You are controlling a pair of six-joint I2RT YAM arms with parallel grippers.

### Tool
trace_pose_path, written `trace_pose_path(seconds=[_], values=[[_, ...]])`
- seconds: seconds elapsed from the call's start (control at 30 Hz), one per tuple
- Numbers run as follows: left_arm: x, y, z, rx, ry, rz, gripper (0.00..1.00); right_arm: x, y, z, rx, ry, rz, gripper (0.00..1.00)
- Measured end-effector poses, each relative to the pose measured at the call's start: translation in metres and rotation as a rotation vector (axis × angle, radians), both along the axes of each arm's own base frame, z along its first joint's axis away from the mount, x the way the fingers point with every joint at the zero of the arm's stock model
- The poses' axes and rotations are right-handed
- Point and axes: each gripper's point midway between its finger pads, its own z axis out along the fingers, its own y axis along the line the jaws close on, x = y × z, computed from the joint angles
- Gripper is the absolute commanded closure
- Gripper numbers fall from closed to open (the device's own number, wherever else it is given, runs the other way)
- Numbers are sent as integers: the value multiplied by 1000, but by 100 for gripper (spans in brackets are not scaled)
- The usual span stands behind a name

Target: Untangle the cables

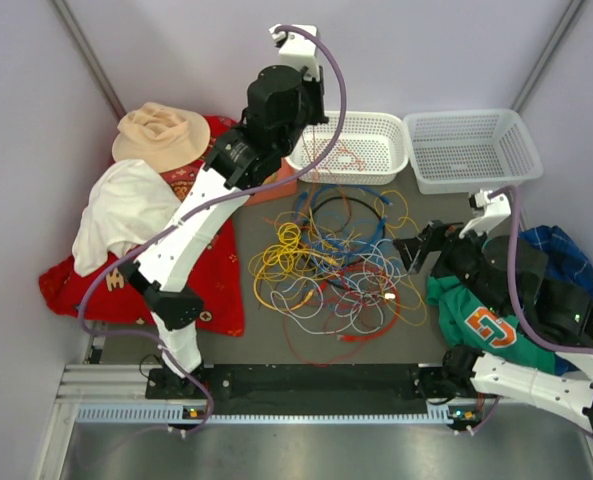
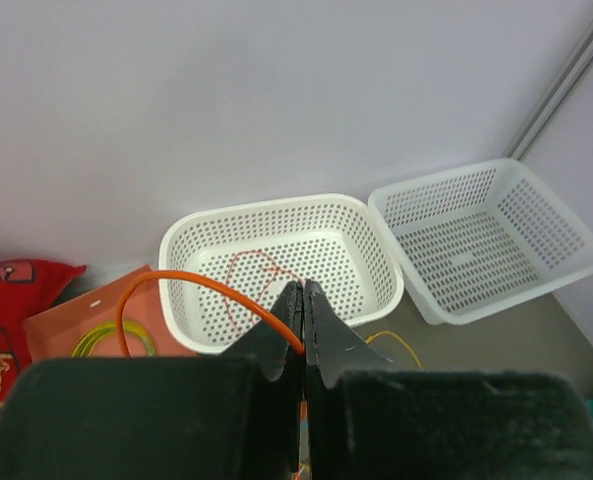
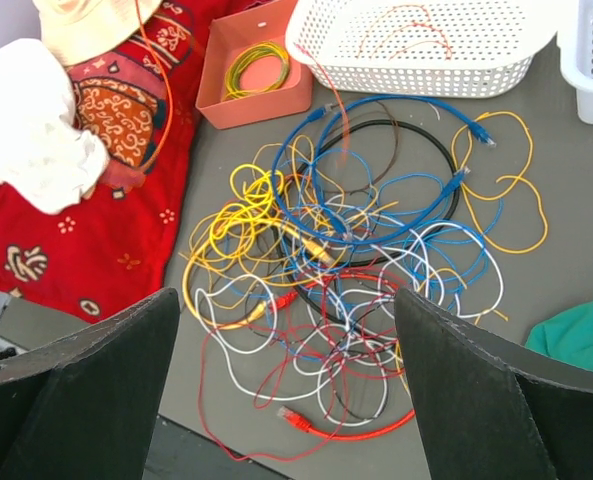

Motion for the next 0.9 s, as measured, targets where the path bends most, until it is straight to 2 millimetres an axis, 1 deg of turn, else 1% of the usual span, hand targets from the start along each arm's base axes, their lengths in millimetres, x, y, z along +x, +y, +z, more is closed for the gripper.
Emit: trace_pose_path(seconds=[0.1,0.2,0.4,0.5,0.6,0.83,0.9], values=[[16,-9,5,-35,-48,-1,100,1,0,-6,-20,2,-1,13],[32,-16,6,-50,-88,5,100,2,-1,-12,-46,3,-2,13],[68,-33,12,-84,-222,24,100,6,-2,-13,-89,-15,-5,12],[83,-40,14,-91,-284,29,100,8,-1,-14,-110,-20,-4,12],[97,-44,15,-112,-341,28,100,9,0,-16,-132,-23,0,12],[131,-50,7,-181,-426,8,100,13,0,-12,-147,-50,-5,12],[136,-51,7,-196,-446,7,100,14,0,-12,-156,-52,-5,12]])
